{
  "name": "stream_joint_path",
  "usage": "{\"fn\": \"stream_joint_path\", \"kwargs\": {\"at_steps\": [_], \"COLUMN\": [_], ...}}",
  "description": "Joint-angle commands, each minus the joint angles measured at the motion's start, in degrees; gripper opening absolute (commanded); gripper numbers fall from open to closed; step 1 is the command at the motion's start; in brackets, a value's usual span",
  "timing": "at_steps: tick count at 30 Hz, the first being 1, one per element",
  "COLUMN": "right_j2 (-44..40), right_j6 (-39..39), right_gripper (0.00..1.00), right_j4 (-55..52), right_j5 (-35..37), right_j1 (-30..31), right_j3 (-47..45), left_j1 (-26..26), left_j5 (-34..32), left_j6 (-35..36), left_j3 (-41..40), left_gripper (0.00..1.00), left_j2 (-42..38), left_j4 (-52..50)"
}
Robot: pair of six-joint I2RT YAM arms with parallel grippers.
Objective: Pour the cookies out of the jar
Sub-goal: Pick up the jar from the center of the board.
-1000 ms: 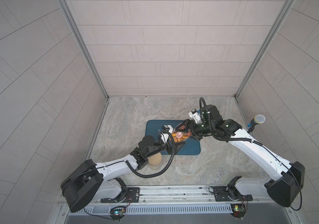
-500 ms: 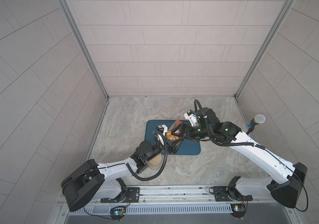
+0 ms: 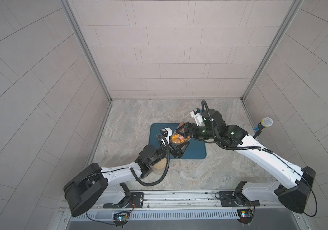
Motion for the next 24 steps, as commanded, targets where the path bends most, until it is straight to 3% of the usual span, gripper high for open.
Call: {"fn": "stream_joint_path", "kwargs": {"at_steps": [1,3,4,5,7,10,17,24], "right_j2": [1.52,1.71,1.78,1.89,1.98,2.2,2.26,1.02], "right_j6": [2.92,2.53,2.03,0.95,-1.71,-4.71,-7.48,-5.44], "right_gripper": [0.71,0.19,0.06,0.0,0.0,0.0,0.0,0.0], "right_j4": [6.5,5.2,3.92,1.8,-2.8,-8.17,-14.72,-10.66], "right_j5": [-1.64,-1.5,-1.25,-0.8,0.55,1.62,3.57,0.9], "right_j1": [0.29,0.38,0.38,0.3,0.29,0.29,0.29,0.29], "right_j3": [-0.06,0.22,0.63,1.53,3.83,7.02,10.57,9.06], "left_j1": [-0.39,-0.44,-0.39,-0.41,-0.38,-0.32,-0.15,-0.04], "left_j5": [1.29,1.6,1.62,2.34,1.75,1.53,1.22,4.91], "left_j6": [-0.1,0.77,1.43,2.2,2.64,3.75,3.13,3.1], "left_j3": [1.44,2.52,3.26,4.1,4.39,3.52,4.22,5.53], "left_gripper": [0.0,0.0,0.09,0.3,0.69,0.99,1.0,0.96], "left_j2": [-0.47,-0.59,-0.76,-0.91,-1.21,-1.49,-2.32,-0.94], "left_j4": [8.11,5.23,2.48,-0.53,-3.48,-3.78,-8.84,-10.27]}}
